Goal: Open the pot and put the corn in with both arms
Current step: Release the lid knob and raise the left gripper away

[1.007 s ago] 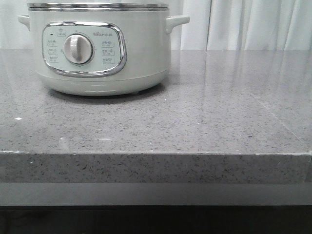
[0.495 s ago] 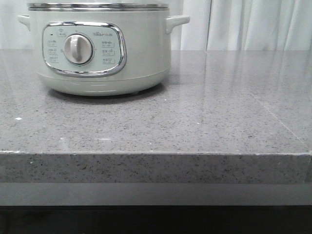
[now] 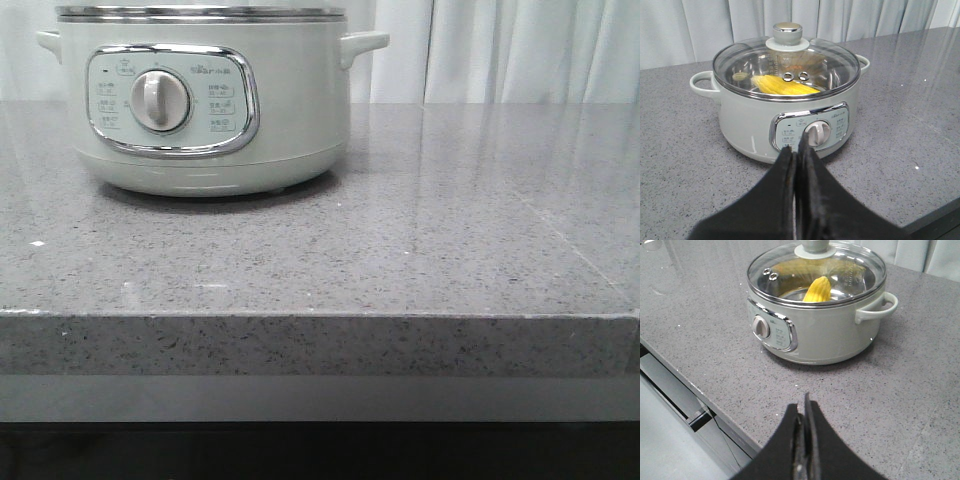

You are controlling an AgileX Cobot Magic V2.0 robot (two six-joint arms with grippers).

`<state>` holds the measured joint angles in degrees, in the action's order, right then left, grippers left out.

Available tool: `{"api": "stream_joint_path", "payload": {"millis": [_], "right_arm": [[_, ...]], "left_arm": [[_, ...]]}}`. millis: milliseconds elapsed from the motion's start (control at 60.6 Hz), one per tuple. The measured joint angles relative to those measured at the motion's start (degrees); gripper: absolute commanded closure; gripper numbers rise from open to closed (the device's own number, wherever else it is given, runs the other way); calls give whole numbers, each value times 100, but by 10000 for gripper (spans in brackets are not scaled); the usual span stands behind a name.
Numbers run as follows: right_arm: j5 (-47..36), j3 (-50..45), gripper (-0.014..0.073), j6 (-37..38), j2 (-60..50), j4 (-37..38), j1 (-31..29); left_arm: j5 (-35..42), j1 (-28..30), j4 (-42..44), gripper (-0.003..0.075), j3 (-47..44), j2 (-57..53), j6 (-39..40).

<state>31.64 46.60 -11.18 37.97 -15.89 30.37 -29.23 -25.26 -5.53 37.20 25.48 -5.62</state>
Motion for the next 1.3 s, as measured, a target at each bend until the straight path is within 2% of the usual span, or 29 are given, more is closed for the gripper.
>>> {"api": "stream_joint_path", "payload": {"millis": [330,594,825,957,1073,1304], "right_arm": [[14,0,661,0,0,0,0],[27,0,661,-9,0,0,0],[29,0,661,-9,0,0,0],[39,0,661,-9,0,11,0],[39,0,661,-9,0,11,0],[39,0,661,-9,0,11,0]], "left_arm": [[198,61,109,741,-223,-234,11],[1131,1165,345,741,-1639,-1549,11],[1982,1993,-15,741,-2979,-2469,11],[2243,2150,-246,741,-3411,-2572,11],[2767,2162,-302,741,-3747,-2572,11],[3120,2162,-399,741,-3757,-2572,11]]}}
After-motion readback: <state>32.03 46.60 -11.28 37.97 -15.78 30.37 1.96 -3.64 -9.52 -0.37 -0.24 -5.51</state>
